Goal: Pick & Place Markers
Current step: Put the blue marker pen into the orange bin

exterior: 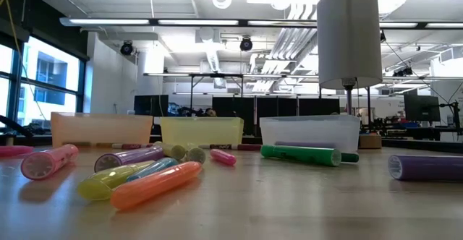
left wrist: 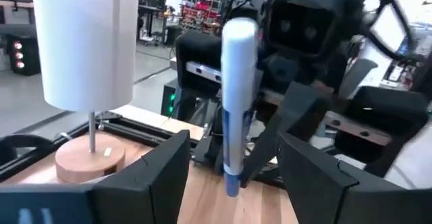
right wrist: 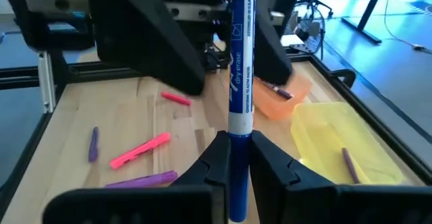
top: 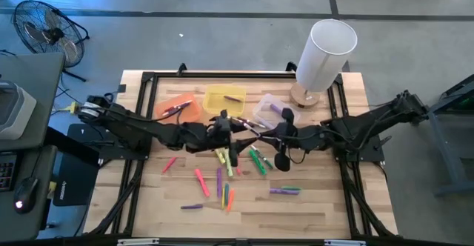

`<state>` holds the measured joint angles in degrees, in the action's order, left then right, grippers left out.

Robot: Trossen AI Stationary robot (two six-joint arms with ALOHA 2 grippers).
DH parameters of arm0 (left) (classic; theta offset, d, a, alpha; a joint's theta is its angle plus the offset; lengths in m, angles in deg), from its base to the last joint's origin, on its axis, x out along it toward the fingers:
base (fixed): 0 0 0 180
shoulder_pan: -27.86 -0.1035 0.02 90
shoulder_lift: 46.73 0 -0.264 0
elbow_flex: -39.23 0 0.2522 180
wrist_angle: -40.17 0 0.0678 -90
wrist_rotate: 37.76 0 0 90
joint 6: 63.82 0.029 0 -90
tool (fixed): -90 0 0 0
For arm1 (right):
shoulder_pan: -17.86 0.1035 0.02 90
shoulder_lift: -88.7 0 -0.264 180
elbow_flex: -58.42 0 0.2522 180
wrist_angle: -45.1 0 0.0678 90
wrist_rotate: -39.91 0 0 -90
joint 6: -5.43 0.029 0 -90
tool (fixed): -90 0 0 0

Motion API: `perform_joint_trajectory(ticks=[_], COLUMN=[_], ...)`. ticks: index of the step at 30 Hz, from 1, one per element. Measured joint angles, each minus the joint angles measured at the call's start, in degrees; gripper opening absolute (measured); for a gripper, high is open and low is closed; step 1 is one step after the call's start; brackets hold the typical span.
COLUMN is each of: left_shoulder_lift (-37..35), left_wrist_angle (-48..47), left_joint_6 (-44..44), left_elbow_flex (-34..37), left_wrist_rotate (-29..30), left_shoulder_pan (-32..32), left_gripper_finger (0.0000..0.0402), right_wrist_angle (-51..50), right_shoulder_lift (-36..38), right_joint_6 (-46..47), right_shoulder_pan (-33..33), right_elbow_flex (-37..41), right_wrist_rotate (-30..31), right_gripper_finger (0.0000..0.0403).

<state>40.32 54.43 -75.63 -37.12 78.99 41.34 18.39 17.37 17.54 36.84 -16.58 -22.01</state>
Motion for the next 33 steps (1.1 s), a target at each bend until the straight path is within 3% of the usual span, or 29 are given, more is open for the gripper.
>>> perform_joint_trajectory(ticks=[8,11,18,25,29,33], left_shoulder_lift=[2.3,2.0,2.0,2.0,2.0,1.3], left_wrist_angle=[-0.4,-0.1,-1.5,-2.2,-2.7,-5.7], left_joint_6=[-1.4,-2.1,-2.1,-2.2,-2.3,-2.2], left_elbow_flex=[-3.0,-3.4,-3.4,-3.4,-3.4,-3.2], left_wrist_rotate=[-2.4,-2.5,-2.9,-3.0,-1.9,-1.7], left_shoulder_pan=[-2.3,-2.4,-2.3,-2.3,-2.4,-2.8], left_gripper_finger=[0.02,0.0162,0.003,0.0046,0.0031,0.0031], right_wrist_angle=[0.2,0.2,0.1,0.0,-0.2,0.0], right_shoulder_lift=[0.0,0.0,0.0,0.0,0.0,0.0], right_joint_6=[-0.2,-0.2,-0.2,0.2,3.1,3.0], right_shoulder_pan=[-0.6,-0.6,-0.6,-0.6,-0.6,-0.6], right_elbow_flex=[0.0,0.0,0.0,0.0,0.0,0.0], right_wrist_rotate=[-0.6,-0.6,0.5,2.0,6.9,6.7], right_gripper_finger=[0.003,0.0027,0.0033,0.0041,0.006,0.0085])
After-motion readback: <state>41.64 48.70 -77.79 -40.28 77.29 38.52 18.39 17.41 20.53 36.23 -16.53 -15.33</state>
